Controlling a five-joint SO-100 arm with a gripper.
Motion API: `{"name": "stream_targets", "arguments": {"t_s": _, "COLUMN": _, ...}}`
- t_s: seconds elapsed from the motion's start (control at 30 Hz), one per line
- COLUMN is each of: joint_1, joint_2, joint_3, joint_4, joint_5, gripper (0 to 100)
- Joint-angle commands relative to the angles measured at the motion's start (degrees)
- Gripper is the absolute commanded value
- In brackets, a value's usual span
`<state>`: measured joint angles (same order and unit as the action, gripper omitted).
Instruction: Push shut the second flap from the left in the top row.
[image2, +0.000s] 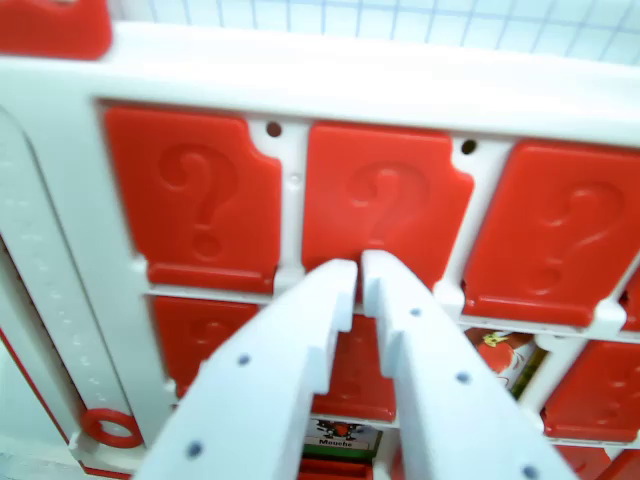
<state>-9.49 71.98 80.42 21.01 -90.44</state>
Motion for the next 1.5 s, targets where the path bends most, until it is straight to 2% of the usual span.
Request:
{"name": "stream_targets", "arguments": {"t_s": 0.0, "joint_1": 0.6, "joint_2": 1.8, "joint_3": -8.7, "joint_4": -1.8, "joint_5": -0.4, "gripper": 0}}
{"name": "stream_targets", "arguments": {"t_s": 0.47, "joint_1": 1.8, "joint_2": 7.8, "joint_3": -10.7, "joint_4": -0.2, "joint_5": 0.2, "gripper": 0}}
{"name": "stream_targets", "arguments": {"t_s": 0.7, "joint_1": 2.5, "joint_2": 16.2, "joint_3": -8.4, "joint_4": 6.2, "joint_5": 1.9, "gripper": 0}}
{"name": "stream_targets", "arguments": {"t_s": 1.07, "joint_1": 4.5, "joint_2": 29.6, "joint_3": -7.5, "joint_4": 23.7, "joint_5": 0.4, "gripper": 0}}
{"name": "stream_targets", "arguments": {"t_s": 1.23, "joint_1": 5.0, "joint_2": 33.5, "joint_3": -11.8, "joint_4": 36.3, "joint_5": -0.3, "gripper": 0}}
{"name": "stream_targets", "arguments": {"t_s": 1.47, "joint_1": 6.3, "joint_2": 37.8, "joint_3": -15.2, "joint_4": 47.1, "joint_5": -1.0, "gripper": 0}}
